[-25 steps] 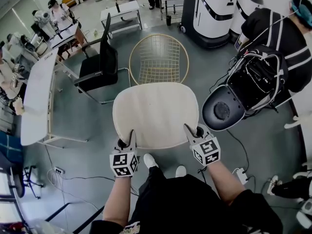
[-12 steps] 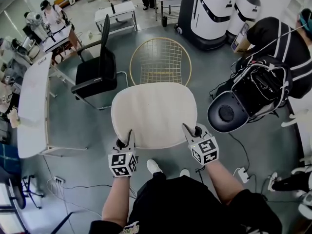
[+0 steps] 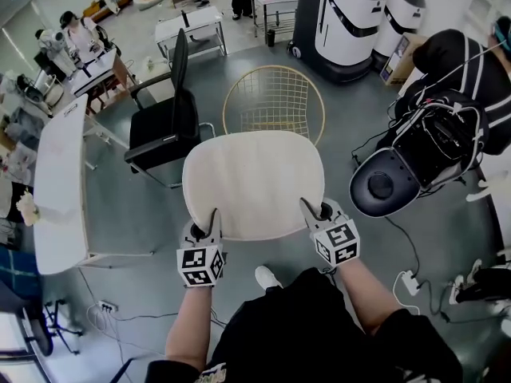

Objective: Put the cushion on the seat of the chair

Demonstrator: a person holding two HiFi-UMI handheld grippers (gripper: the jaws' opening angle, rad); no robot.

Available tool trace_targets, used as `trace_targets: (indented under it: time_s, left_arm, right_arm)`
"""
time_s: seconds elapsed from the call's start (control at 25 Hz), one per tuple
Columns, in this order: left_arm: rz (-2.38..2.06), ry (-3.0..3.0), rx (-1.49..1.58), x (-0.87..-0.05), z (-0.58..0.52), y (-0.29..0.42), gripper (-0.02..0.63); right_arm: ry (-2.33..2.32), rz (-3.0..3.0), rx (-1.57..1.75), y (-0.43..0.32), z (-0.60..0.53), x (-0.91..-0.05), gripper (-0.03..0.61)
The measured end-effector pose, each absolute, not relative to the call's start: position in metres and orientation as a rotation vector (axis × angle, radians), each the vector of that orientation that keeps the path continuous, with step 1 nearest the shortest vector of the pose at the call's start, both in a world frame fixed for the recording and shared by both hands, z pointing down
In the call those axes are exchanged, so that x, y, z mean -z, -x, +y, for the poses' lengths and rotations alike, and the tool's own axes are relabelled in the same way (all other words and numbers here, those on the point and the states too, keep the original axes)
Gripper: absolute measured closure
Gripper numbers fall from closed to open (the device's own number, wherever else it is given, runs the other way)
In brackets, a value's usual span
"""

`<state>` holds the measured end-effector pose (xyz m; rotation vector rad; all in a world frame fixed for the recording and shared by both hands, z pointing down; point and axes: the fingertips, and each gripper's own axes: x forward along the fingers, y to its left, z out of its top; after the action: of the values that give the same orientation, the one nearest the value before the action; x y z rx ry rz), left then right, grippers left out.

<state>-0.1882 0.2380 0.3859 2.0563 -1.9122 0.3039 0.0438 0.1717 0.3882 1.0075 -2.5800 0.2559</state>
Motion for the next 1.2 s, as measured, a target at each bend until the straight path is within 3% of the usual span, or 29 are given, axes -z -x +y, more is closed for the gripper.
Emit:
trace_targets:
  time_s: [0.8, 1.2]
  left_arm:
    - [-1.882, -2.075, -0.322, -0.368, 0.155, 0.205, 0.517]
    - [-1.874, -2.06, -0.341, -0.413, 0.076, 0.191, 0.515]
  right_arm:
    - [-1.033, -2.577, -0.272, -0.029, 0.091, -0.372, 0.522]
    - [-1.022, -2.576, -0.284, -0.043, 0.01, -0.418, 0.522]
